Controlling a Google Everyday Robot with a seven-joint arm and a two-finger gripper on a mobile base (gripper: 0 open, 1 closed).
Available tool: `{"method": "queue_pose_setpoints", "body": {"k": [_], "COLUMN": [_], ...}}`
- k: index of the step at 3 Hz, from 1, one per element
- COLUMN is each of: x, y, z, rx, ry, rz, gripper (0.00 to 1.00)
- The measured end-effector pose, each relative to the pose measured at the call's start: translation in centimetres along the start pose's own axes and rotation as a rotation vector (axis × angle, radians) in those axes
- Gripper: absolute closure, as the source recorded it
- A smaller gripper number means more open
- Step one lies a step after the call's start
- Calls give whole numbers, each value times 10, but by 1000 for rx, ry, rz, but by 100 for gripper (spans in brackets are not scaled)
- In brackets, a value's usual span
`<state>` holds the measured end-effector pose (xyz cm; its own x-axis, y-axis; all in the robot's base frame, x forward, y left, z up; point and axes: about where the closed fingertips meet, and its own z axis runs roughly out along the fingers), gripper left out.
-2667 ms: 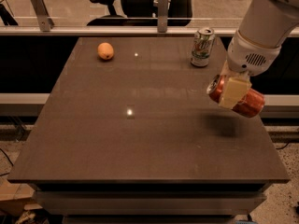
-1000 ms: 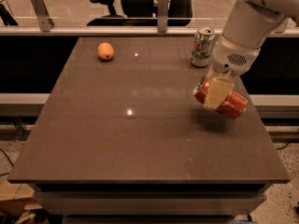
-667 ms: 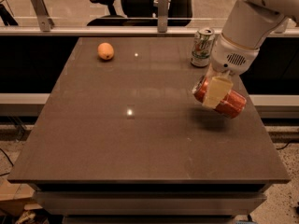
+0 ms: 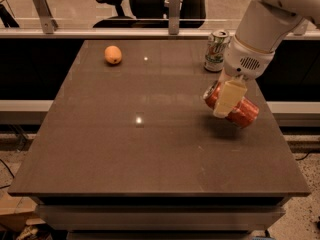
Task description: Knock coke can over
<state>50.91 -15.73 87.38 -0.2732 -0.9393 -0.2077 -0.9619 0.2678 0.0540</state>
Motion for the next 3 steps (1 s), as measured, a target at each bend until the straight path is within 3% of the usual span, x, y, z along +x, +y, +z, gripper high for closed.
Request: {"method": "queue_pose_setpoints", "body": {"k": [1, 2, 3], "x": [4, 7, 7], "y": [-5, -6, -6], "z": [13, 41, 41], "rx": [-10, -43, -43], "ry": [27, 73, 73], "rz": [32, 57, 57], "gripper": [0, 0, 0]}}
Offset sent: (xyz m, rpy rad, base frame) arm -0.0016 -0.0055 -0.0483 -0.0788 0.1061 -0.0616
